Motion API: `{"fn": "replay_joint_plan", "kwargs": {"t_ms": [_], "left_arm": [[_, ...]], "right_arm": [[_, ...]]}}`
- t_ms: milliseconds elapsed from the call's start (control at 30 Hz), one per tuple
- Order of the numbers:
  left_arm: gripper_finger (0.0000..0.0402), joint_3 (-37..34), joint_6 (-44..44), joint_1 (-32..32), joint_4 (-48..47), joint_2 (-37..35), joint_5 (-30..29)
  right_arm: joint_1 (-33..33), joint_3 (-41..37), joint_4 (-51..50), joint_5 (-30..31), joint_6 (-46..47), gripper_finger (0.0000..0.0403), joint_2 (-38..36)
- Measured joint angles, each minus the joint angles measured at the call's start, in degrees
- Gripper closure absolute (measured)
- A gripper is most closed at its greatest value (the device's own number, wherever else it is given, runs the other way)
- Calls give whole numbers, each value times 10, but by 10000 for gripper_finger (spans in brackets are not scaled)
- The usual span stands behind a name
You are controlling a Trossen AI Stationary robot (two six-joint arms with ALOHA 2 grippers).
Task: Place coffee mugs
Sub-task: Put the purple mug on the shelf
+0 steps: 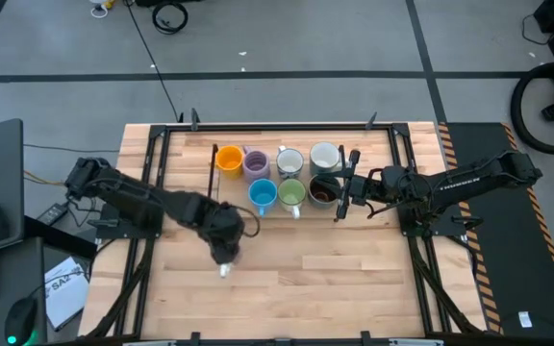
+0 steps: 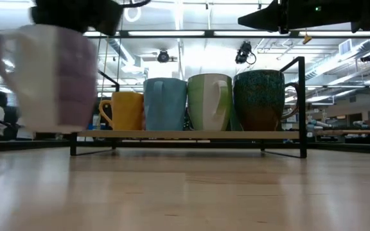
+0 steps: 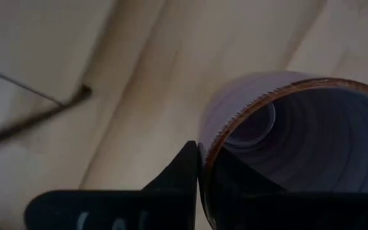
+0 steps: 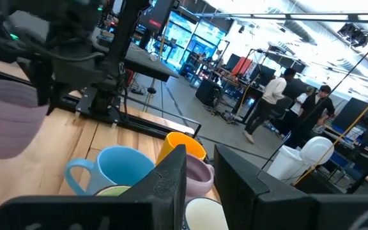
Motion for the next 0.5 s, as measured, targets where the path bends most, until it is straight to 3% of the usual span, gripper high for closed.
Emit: {"fn": "replay_joint_plan", "kwargs": {"t_ms": [233,500], "left_arm": [[376,29,62,77,0,0,4],[375,54,98,99,-2,0,22]], "right_arm": [[0,0,-7,0,0,317,0],[0,0,-8,0,0,317,0]]}}
